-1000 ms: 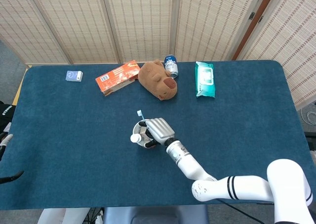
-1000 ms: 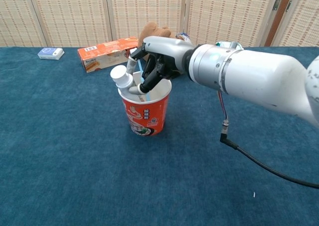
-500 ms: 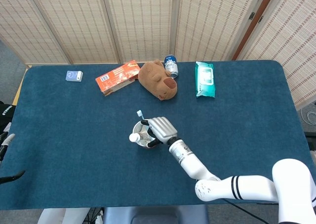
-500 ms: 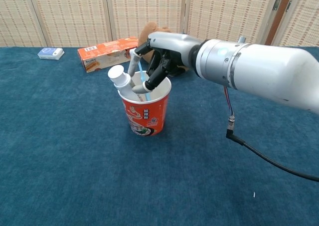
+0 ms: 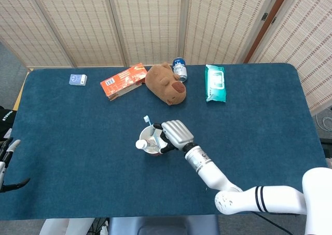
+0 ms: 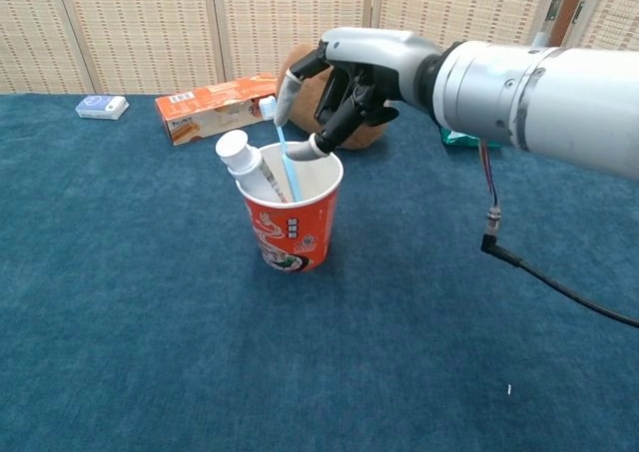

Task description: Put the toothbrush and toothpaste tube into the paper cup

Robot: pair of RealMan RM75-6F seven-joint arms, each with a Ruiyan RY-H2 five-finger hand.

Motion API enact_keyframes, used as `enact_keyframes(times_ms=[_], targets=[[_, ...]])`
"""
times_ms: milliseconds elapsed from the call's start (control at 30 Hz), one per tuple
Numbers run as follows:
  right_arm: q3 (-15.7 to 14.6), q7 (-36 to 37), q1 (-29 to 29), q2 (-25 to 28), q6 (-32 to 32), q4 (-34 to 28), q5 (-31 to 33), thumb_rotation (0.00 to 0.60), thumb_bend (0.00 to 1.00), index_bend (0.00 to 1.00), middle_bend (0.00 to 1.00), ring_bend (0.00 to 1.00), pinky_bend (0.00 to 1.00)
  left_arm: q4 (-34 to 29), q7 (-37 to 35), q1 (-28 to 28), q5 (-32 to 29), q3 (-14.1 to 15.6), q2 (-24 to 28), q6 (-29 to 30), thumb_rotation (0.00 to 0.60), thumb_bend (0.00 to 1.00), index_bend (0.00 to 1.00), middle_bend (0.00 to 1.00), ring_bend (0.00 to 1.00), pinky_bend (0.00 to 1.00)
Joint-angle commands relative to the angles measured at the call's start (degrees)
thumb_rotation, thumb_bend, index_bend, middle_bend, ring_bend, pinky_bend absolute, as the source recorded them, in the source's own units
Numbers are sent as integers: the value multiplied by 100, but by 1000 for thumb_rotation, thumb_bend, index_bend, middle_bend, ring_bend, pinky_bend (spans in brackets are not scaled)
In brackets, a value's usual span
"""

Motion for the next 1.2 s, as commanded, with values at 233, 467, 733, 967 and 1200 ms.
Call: enact_keyframes(times_ms=[233,467,733,967,1200], targets=[[-286,-306,-487,888,653,-989,-804,600,132,441,1000,1000,1000,-259,231,-76,-30,-57,78,-16,600,0,0,0,0,0],[-816,-901,-1104,1814,1402,-1608,-1940,600,129,431,1000,1000,1000,-459,495,-150,-7,-89,85,-19,600,0,0,0,0,0],[-1508,-1190,-2021,2962,2094,-1916,-2863,600,129,420,960,823,1000,-617,629,-228,38,-122,57,-23,600,0,0,0,0,0],[-1934,-536,-2662,3720,2138,-1878,-3141,600,131,413,582,482,829,-777,806,-292,70,-145,70,-23,600,0,0,0,0,0],[-2071,-554,-3365,3645,2801,-1230,-3579,600,132,331,213,149,480,-841,839,-331,59,-156,93,-40,600,0,0,0,0,0]])
